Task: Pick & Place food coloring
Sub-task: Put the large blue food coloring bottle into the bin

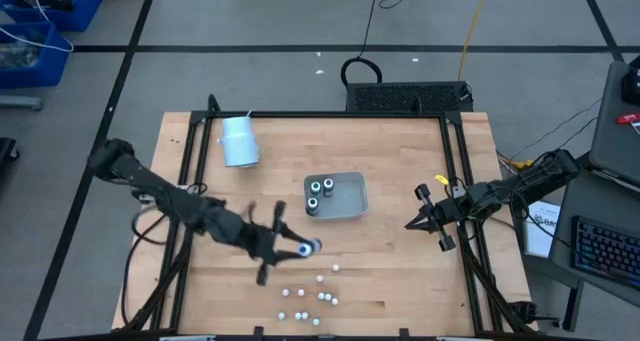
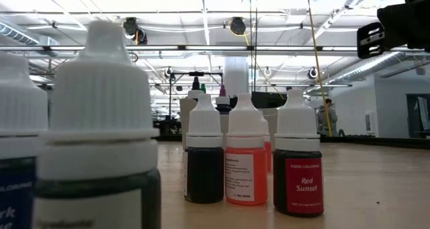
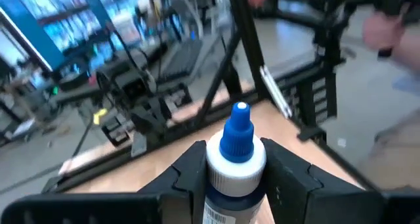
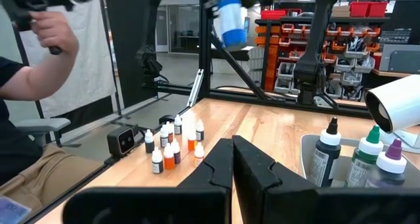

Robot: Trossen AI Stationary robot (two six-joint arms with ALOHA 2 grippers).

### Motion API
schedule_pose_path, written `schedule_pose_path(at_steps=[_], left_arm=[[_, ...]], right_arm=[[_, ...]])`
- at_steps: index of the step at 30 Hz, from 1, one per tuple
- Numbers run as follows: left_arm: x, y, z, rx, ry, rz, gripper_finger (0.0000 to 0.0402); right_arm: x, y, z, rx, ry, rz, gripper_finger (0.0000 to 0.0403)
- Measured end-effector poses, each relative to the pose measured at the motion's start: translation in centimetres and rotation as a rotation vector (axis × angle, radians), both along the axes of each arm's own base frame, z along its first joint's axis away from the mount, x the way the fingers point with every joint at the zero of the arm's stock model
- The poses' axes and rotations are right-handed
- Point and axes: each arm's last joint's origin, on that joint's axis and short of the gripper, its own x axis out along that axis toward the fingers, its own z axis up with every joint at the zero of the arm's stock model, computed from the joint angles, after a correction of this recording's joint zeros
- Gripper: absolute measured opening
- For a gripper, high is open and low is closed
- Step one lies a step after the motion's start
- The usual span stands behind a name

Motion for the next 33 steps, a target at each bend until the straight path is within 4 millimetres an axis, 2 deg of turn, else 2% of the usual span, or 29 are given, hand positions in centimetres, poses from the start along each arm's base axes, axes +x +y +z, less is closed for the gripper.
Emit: schedule_pose_path(at_steps=[8, 14, 24, 27, 33], left_arm=[[-6.2, 5.9, -5.9, -0.137, -0.073, 0.1, 0.012], [-9.0, 7.9, -9.3, -0.21, -0.107, 0.134, 0.012], [-9.6, 9.7, -11.6, -0.182, -0.069, 0.113, 0.012], [-9.8, 10.2, -11.5, -0.2, -0.131, 0.065, 0.012], [-9.5, 11.7, -11.7, -0.271, -0.11, 0.137, 0.012]], right_arm=[[0.0, 0.0, 0.0, -0.007, -0.003, 0.003, 0.0], [0.0, 0.0, 0.0, -0.026, -0.011, 0.003, 0.0], [0.0, 0.0, 0.1, -0.027, -0.017, 0.001, 0.0], [0.0, 0.0, 0.1, -0.023, -0.015, 0.001, 0.0], [0.1, 0.0, -0.1, -0.015, 0.007, 0.001, 0.0]])
